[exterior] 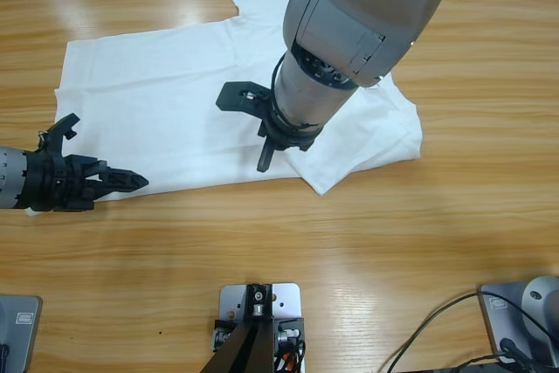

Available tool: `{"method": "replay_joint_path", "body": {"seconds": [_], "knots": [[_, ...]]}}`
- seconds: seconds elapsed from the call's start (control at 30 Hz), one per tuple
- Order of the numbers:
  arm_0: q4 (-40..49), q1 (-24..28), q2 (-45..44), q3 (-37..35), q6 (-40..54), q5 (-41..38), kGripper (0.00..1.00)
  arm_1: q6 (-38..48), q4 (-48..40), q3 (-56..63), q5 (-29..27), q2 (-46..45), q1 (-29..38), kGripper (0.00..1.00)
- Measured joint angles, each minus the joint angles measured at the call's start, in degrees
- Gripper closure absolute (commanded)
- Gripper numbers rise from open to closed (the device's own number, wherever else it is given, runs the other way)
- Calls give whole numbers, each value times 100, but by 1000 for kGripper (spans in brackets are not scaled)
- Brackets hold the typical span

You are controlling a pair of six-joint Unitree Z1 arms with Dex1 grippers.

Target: Fold clothes

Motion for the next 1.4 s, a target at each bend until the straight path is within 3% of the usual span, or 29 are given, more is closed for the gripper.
{"method": "replay_joint_path", "body": {"seconds": [0.37, 0.63, 1.03, 1.1, 1.2, 1.4], "knots": [[-97, 0, 45, 77, 0, 1, 174, 118, -9, -67, 281, 504, 37, 1000], [-138, 0, 72, 121, 0, 20, 174, -12, -9, -559, 202, 785, -477, 1000], [-146, 0, 72, 226, 0, 21, 174, -43, 36, -953, 75, 1191, -667, 1000], [-162, 0, 72, 227, 0, 21, 175, -43, 87, -980, 51, 1165, -667, 1000], [-250, 0, 98, 227, 0, 21, 262, -2, 261, -979, 16, 912, -667, 1000], [-300, -2, 110, 232, 0, 21, 265, 497, 498, -547, 45, -83, -668, 1000]]}}
